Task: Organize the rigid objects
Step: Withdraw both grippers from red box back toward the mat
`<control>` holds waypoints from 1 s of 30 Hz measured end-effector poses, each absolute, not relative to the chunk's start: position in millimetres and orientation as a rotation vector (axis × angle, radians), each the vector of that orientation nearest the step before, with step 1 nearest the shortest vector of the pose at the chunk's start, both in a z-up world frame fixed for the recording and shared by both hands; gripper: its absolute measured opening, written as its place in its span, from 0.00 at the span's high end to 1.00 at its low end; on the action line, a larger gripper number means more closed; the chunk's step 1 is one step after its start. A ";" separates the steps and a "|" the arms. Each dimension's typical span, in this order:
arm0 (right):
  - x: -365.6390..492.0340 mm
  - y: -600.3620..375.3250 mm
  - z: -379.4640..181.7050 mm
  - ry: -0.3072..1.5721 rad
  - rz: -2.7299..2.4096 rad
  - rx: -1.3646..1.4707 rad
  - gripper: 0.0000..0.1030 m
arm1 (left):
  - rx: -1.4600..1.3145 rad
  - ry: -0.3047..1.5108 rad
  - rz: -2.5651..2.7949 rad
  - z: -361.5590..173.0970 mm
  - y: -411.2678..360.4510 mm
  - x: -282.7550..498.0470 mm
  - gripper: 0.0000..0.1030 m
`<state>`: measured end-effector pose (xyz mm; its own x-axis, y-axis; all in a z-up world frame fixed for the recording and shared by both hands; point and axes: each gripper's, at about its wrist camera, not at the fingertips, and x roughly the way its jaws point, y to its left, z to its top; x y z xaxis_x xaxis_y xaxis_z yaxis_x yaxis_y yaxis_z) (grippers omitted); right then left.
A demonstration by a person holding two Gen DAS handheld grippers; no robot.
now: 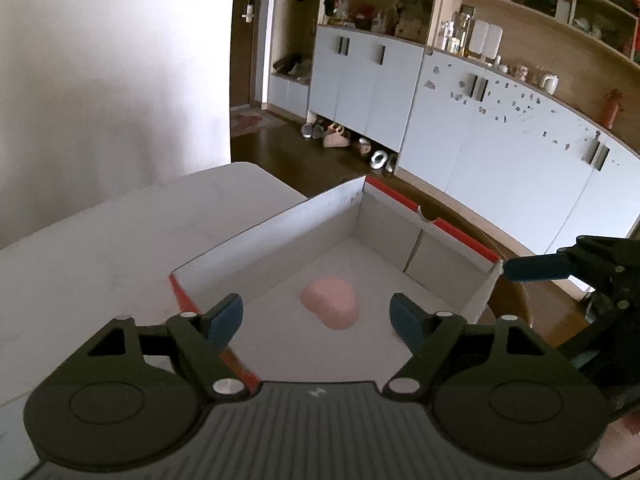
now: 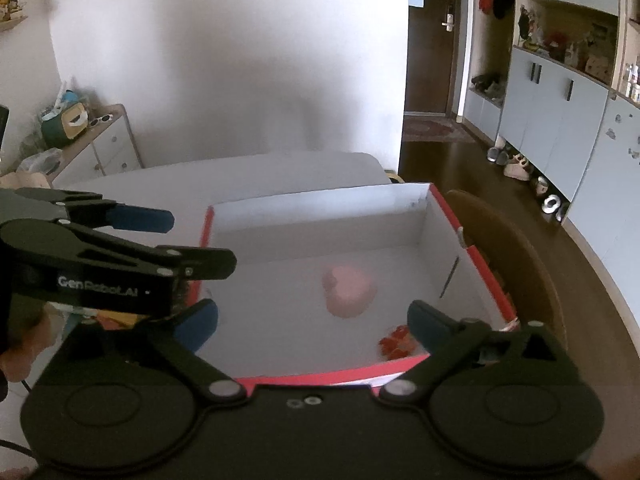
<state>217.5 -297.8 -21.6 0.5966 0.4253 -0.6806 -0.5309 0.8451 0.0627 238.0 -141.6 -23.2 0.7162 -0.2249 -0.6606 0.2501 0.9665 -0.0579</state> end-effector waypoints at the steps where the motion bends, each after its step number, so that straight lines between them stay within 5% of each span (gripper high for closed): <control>1: 212.9 -295.0 -20.9 0.743 0.554 -0.151 0.01 | 0.035 0.721 -0.267 -22.1 -137.3 234.0 0.21; 17: 150.1 -242.3 -23.8 0.720 0.586 -0.100 0.01 | -0.016 0.705 -0.304 -18.1 -55.6 169.5 0.15; 21: 139.8 -225.6 -28.4 0.733 0.598 -0.097 0.01 | -0.031 0.684 -0.295 -18.3 -31.3 158.1 0.01; 30: 123.3 -190.6 -50.8 0.783 0.614 -0.103 0.01 | -0.063 0.659 -0.207 -25.2 34.1 149.5 0.01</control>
<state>123.3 -190.6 -50.8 0.5444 0.4798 -0.6881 -0.5539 0.8216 0.1348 149.5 34.1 -25.2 0.7710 -0.2105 -0.6011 0.1708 0.9776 -0.1233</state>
